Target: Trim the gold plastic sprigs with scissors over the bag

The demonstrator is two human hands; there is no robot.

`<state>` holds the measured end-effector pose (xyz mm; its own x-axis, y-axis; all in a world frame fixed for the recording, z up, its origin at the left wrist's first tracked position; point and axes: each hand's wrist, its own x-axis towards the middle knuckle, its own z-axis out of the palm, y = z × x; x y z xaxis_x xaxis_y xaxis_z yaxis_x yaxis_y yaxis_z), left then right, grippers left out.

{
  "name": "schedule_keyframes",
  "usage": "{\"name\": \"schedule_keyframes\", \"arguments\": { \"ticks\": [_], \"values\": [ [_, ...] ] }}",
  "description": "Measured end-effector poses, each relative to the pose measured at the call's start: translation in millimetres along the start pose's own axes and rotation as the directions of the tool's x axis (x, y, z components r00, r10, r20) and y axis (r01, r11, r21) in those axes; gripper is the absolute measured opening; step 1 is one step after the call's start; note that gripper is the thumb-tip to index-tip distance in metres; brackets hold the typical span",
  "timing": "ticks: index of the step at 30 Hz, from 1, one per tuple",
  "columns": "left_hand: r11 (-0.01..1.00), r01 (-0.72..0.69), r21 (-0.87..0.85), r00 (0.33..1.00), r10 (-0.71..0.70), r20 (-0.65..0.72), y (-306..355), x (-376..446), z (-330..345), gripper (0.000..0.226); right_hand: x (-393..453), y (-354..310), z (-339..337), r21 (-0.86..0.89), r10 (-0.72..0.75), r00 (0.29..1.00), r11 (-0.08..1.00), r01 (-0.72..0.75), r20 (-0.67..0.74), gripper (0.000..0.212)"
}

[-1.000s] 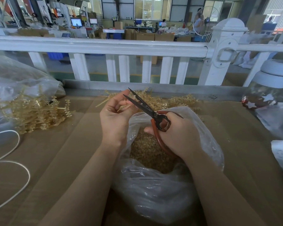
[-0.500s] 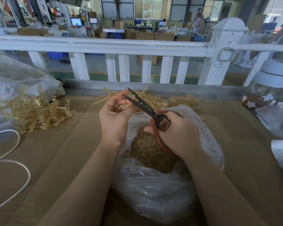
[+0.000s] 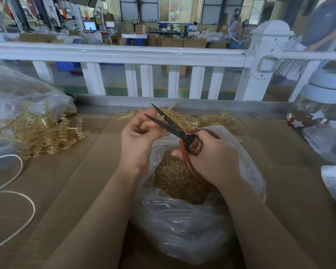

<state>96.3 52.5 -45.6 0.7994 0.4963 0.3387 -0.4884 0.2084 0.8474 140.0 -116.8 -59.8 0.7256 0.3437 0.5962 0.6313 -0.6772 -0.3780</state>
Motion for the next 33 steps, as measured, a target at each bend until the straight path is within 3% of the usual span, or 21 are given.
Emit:
{"name": "schedule_keyframes", "arguments": {
  "ticks": [12, 17, 22, 28, 33],
  "values": [
    [1.0, 0.003, -0.007, 1.0, -0.003, 0.006, 2.2, -1.6, -0.1, 0.035, 0.0, 1.7, 0.9, -0.002, -0.009, 1.0, 1.0, 0.009, -0.008, 0.077],
    [0.999, -0.008, -0.051, 0.997, 0.012, 0.075, 4.9, -3.1, 1.8, 0.035, 0.4, 1.7, 1.0, 0.017, -0.013, 1.0, 1.0, 0.012, 0.027, 0.076],
    [0.999, -0.019, 0.036, 1.0, 0.018, 0.017, 4.2, -1.8, 3.1, 0.043, 0.8, 1.9, -0.1, 0.05, -0.014, 0.999, 0.999, 0.012, 0.034, 0.068],
    [0.991, -0.051, 0.127, 0.998, 0.045, 0.053, 3.1, -5.4, 6.0, 0.046, 1.4, 1.8, -0.8, 0.059, -0.006, 0.998, 0.998, 0.003, 0.057, 0.067],
    [0.988, -0.072, 0.135, 0.995, 0.061, 0.081, 3.5, -7.0, 7.3, 0.045, 0.5, 1.7, 0.1, 0.071, 0.011, 0.999, 0.997, -0.015, 0.052, 0.083]
  ]
}}
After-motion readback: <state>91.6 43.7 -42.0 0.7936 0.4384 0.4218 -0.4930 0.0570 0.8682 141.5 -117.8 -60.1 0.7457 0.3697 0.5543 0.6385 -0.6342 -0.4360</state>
